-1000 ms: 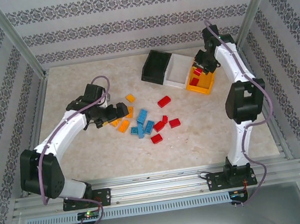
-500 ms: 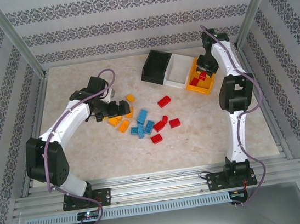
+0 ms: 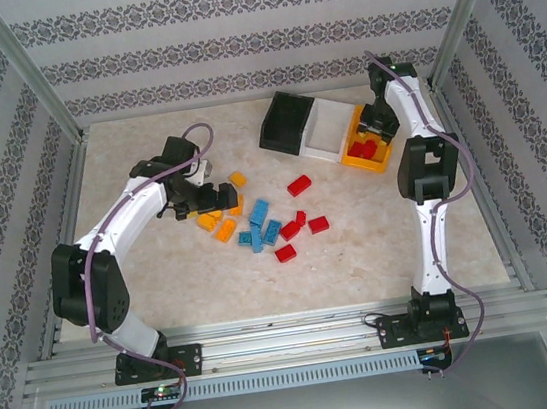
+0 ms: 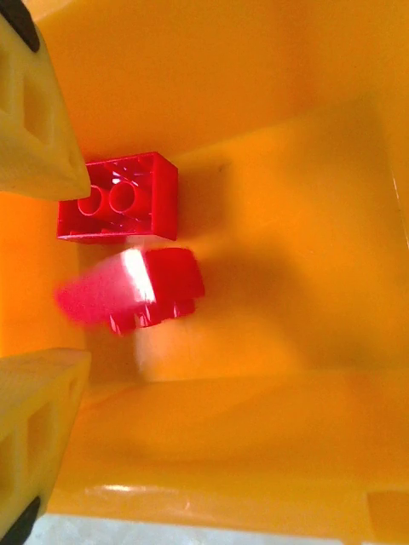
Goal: Sort the legos into containers by color
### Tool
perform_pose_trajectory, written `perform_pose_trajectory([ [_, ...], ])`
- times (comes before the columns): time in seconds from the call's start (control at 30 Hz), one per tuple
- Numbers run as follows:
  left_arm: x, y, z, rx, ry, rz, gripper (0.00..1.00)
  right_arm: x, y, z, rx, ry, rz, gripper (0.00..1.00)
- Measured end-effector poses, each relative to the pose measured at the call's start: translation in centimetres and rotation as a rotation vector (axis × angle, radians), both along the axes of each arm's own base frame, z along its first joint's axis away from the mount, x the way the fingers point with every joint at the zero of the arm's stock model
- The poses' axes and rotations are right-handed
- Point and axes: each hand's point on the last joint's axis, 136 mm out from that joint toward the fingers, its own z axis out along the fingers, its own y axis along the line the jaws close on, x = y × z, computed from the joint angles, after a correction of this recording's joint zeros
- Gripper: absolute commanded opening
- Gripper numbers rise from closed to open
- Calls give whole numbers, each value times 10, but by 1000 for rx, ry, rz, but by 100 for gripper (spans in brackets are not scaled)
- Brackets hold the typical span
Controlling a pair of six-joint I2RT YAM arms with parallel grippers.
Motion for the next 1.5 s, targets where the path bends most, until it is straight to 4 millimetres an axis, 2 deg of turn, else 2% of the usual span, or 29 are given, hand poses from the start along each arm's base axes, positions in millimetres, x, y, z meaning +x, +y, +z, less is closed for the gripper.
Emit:
perform_pose_trajectory([
  [0.13,0,0,1,-3,-2,4,100,-2,0,1,0,1,8,56],
  [0.23,-4,1,0,-5,0,13,100,-12,1,6,3,10,16,56],
  [0.3,-7,1,1,-6,-2,15,100,-20,4,16,15,5,22,56],
  [0.4,-11,-6,5,-1,-18,-11,100,-27,9,44,36,-50,29,56],
  [0.53,-17,-27,8,18,-41,-85,100,-43,31,83,90,-147,62,57],
  [0.63,-12,-41,11,14,-62,-109,100,-62,70,91,144,-165,112,64],
  [0.7,-6,-44,11,5,-73,-99,100,-76,106,83,183,-139,155,67],
  [0.77,-2,-46,11,-1,-79,-84,100,-91,146,64,214,-95,200,70],
  [0.83,0,-47,11,-7,-82,-70,100,-104,176,46,229,-49,224,73],
  [0.93,2,-47,11,-12,-90,-57,100,-112,204,28,241,-13,212,74],
  [1.0,-3,-43,7,-6,-84,-50,100,-108,213,19,248,-5,182,74],
  [1.13,-18,-32,1,19,-74,-39,100,-99,217,-6,256,26,85,74],
  [1.37,-33,-18,9,47,-104,-25,100,-94,221,-43,256,79,-30,73],
  [1.5,-34,-15,10,62,-111,-32,100,-87,226,-49,266,73,-54,72],
])
